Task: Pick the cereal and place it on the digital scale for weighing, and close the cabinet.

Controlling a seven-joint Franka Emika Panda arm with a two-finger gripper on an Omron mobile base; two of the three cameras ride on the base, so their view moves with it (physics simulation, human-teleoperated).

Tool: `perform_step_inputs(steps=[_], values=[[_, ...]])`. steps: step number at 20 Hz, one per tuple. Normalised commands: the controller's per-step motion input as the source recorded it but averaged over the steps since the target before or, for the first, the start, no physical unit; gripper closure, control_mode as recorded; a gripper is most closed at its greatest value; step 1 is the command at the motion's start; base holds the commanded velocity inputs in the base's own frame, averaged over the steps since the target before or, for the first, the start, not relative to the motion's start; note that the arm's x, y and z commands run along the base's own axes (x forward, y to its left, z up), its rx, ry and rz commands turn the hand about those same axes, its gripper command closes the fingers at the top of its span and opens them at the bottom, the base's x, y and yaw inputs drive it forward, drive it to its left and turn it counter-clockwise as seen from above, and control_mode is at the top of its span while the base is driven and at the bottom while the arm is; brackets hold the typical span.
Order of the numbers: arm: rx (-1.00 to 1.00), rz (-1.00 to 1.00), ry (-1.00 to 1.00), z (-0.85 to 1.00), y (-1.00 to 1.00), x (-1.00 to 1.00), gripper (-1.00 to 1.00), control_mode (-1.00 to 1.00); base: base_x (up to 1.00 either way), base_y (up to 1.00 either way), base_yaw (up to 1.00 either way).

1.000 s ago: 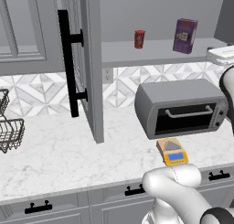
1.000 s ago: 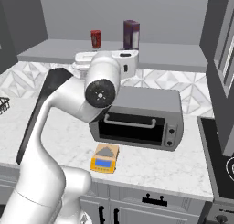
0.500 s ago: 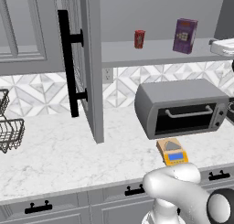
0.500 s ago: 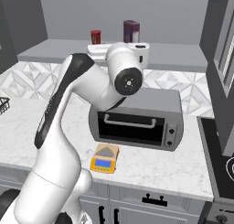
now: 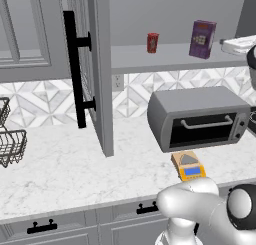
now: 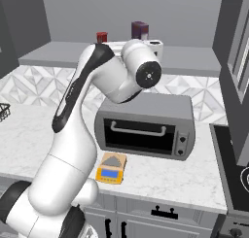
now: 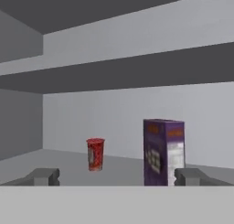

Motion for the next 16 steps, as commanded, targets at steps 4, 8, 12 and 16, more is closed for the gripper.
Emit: perform_step_inputs(steps=[4,8,12,16], values=[[0.00,0.07,0.02,0.00,-0.02,0.40,-1.00,-1.00,0.00,0.00,0.00],[0.00,0.04,0.05,0.00,0.00,0.37,-1.00,-1.00,0.00,0.00,0.00],[0.00,0.05,0.04,0.00,-0.12,0.29,-1.00,-1.00,0.00,0.00,0.00],[0.03,0.03,0.00,0.01,-0.40,0.03,-1.00,-1.00,0.00,0.00,0.00]])
